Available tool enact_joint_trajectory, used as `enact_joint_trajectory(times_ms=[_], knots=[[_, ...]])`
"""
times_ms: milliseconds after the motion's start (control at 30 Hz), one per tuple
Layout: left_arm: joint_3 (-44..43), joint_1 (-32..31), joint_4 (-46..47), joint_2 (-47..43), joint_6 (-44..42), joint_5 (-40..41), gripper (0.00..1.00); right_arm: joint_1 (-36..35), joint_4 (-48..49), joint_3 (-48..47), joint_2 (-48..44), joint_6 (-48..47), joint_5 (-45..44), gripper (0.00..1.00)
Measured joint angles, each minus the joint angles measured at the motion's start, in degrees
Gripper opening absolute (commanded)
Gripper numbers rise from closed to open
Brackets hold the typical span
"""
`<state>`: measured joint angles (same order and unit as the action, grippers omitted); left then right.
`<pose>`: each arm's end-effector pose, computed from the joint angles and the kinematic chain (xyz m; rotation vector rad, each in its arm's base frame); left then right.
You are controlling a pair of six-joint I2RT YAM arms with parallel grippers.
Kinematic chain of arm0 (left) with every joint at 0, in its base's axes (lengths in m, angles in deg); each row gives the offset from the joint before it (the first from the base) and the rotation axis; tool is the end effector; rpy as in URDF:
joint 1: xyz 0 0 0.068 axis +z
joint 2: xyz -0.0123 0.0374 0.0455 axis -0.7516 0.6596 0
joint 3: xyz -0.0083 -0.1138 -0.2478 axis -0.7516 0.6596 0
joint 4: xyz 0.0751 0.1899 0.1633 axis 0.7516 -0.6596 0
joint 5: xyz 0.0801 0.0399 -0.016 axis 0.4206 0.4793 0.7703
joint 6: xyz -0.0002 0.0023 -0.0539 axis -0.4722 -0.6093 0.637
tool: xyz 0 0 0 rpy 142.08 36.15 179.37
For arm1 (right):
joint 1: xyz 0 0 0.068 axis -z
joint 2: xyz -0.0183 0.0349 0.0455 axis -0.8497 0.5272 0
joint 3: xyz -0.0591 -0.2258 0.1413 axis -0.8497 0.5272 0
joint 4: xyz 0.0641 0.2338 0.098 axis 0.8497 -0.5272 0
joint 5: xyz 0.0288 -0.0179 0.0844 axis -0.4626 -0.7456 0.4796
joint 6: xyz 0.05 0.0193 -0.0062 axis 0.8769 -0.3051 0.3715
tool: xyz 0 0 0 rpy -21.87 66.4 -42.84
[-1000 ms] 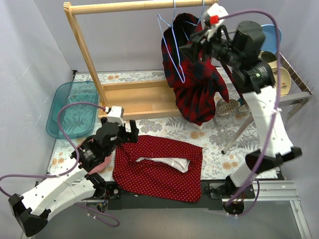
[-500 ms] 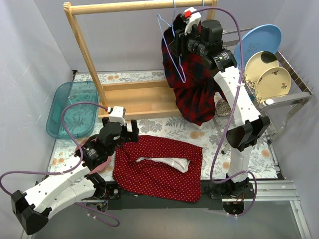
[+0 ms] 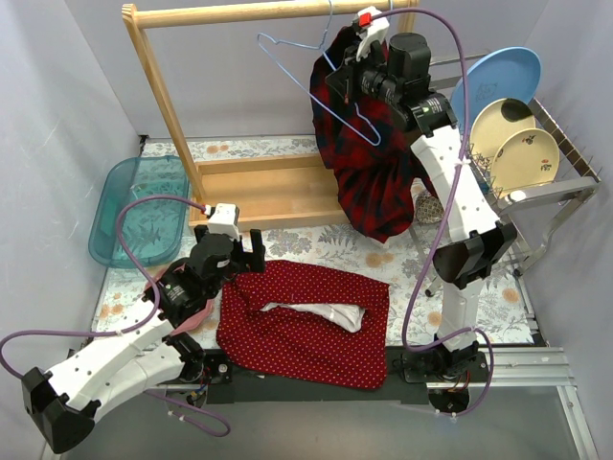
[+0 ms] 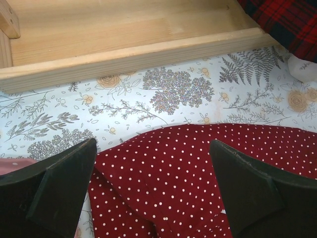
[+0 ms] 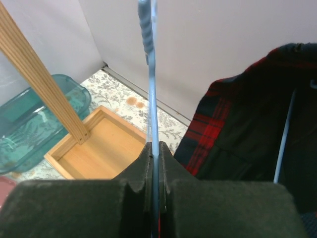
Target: Place the skirt on the hanger
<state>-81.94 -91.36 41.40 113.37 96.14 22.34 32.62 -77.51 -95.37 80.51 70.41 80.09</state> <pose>0.1355 -0.1042 0.2818 -0.5497 2.0244 -0.6388 0.3844 0.1942 0.5086 -0.5299 1.5352 0.5863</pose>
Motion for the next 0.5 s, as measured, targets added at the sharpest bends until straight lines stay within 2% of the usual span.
enact_joint_trajectory(times_ms=[333, 500], knots=[[0.0, 0.3, 0.0, -1.2, 0.0, 0.0, 0.98, 0.0, -0.7, -2.0, -1.8, 3.5, 8.1, 0.01], [0.0, 0.4, 0.0, -2.9, 0.1, -0.1, 0.98, 0.0, -1.2, 4.9, -8.2, 3.1, 13.1, 0.01]])
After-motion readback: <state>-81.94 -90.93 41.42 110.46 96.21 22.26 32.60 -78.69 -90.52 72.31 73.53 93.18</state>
